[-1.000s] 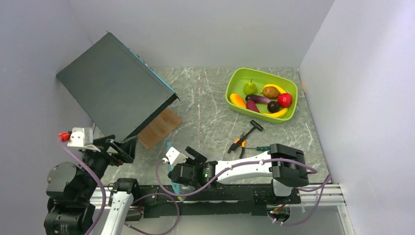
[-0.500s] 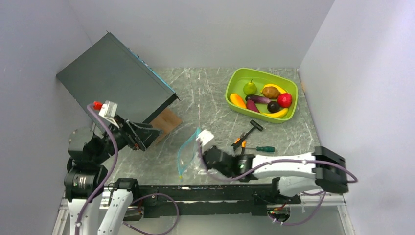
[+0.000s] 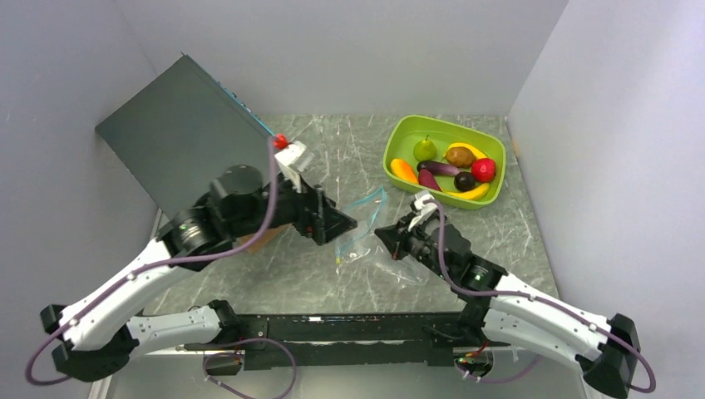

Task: Place the food in the zip-top bag and seal the zipper
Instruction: Adjust the zipper food storage bag at the center of the board.

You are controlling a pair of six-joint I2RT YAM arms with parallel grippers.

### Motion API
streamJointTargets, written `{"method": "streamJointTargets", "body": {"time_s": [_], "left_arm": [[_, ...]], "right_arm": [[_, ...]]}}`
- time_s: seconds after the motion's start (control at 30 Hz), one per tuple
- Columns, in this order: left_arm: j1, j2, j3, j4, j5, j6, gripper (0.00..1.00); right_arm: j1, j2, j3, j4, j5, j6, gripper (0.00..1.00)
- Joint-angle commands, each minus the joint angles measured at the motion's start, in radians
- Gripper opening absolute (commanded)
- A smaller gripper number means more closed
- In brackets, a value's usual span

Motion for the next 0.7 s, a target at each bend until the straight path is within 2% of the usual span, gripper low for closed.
{"method": "streamJointTargets", "body": {"time_s": [0.0, 0.1, 0.27, 0.47, 0.6, 0.67], "left_arm": [[-0.072, 0.057, 0.01, -0.023, -0.271, 0.046, 0.93], [-0.081, 0.067, -0.034, -0.035, -0.313, 0.026, 0.92], [-0.099, 0.073, -0.089, -0.072, -0.362, -0.002, 0.8], [-0.119, 0.119, -0.113, -0.083, -0.372, -0.014, 0.74], [-0.143, 0.182, -0.113, -0.081, -0.363, -0.024, 0.64], [-0.162, 0.208, -0.109, -0.085, -0.382, -0.026, 0.56]], "right_arm": [[-0.001, -0.131, -0.064, 0.044, -0.165, -0.042, 0.0], [-0.002, -0.182, -0.094, 0.049, -0.199, -0.049, 0.0], [-0.001, -0.184, -0.106, 0.068, -0.243, -0.066, 0.0], [-0.002, -0.162, -0.103, 0.094, -0.271, -0.074, 0.0], [-0.002, -0.167, -0.1, 0.101, -0.285, -0.073, 0.0], [-0.002, -0.167, -0.098, 0.104, -0.297, -0.073, 0.0]]}}
